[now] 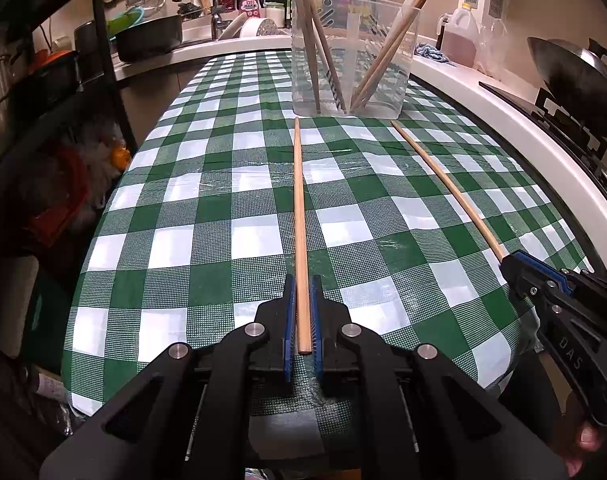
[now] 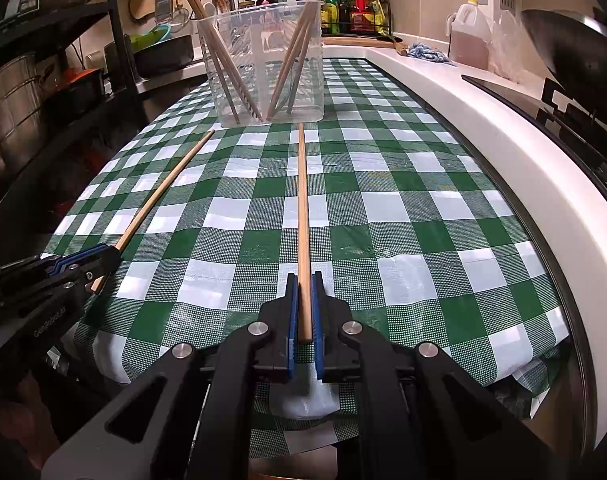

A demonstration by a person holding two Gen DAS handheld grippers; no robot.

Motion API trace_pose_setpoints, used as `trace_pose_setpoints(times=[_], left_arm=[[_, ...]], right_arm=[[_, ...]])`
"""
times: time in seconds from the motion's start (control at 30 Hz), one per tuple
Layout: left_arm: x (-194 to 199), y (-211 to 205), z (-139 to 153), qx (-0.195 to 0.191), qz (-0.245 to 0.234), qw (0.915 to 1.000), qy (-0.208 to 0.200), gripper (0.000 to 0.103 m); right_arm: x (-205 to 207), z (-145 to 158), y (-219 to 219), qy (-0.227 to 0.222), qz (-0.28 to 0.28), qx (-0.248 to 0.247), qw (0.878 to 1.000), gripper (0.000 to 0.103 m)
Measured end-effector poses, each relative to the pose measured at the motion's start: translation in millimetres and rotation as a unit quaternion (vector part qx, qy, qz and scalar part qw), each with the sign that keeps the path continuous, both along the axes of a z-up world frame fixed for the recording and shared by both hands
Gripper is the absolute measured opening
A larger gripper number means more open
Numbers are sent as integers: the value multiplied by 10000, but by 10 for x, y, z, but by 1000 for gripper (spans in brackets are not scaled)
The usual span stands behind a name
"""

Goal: Organize utensils
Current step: 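Lift both held chopsticks off the cloth toward the clear container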

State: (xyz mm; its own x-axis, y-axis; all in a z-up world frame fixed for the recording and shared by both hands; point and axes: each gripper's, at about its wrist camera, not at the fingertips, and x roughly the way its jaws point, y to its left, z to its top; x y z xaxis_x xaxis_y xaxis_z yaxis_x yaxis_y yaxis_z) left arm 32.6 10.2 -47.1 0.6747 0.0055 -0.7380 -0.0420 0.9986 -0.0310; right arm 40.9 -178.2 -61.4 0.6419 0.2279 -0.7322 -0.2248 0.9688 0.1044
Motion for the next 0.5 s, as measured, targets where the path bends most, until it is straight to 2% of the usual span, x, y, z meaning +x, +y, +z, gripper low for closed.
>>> trace_pose_setpoints(times=[0.5], left_arm=[[-12, -11, -5, 63, -58, 10000, -12, 7]], right_arm=[[-5, 1, 6, -18, 14, -35, 10000, 7]])
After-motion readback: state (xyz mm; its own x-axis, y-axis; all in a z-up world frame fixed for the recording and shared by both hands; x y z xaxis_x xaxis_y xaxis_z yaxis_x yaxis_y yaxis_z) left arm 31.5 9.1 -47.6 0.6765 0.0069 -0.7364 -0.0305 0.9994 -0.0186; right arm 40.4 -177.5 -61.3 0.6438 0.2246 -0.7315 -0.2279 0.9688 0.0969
